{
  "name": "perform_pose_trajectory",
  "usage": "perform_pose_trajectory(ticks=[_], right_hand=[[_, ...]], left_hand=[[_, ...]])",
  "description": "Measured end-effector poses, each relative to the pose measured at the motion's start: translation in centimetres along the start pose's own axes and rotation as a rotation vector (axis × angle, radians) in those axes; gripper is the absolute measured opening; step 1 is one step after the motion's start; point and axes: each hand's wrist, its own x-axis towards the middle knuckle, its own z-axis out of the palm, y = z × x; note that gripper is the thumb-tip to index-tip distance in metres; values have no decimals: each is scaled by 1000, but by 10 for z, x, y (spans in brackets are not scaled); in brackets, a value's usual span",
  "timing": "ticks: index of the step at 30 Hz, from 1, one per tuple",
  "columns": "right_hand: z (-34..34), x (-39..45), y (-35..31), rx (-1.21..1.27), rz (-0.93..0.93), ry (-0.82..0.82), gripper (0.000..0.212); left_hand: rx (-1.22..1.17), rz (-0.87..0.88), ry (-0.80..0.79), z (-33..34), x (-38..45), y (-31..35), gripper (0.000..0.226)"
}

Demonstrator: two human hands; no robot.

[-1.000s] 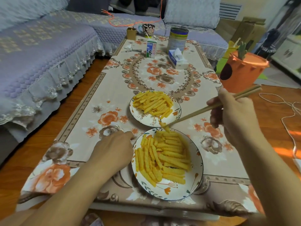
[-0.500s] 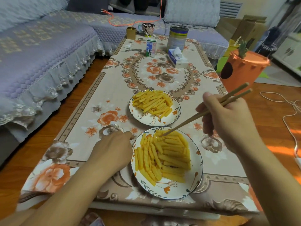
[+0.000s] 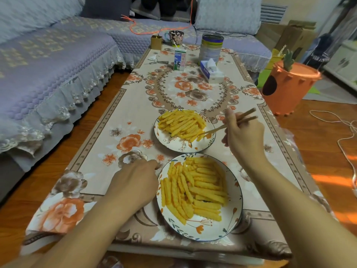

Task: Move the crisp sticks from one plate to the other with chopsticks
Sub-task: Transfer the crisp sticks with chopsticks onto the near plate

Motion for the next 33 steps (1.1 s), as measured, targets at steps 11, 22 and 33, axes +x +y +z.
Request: perform_pose_trajectory(ticks=[11,22,33], right_hand=[[-46,9,-16,215,232,113,45],[-105,-21,-42,-137,231,-156,47],[-110,-17,-39,-135,125,-44,46]], left_hand=[[-10,7,-20,-4,2,0,41],[-24,21,28,0,0,1,36],[43,28,43,3,3,5,34]])
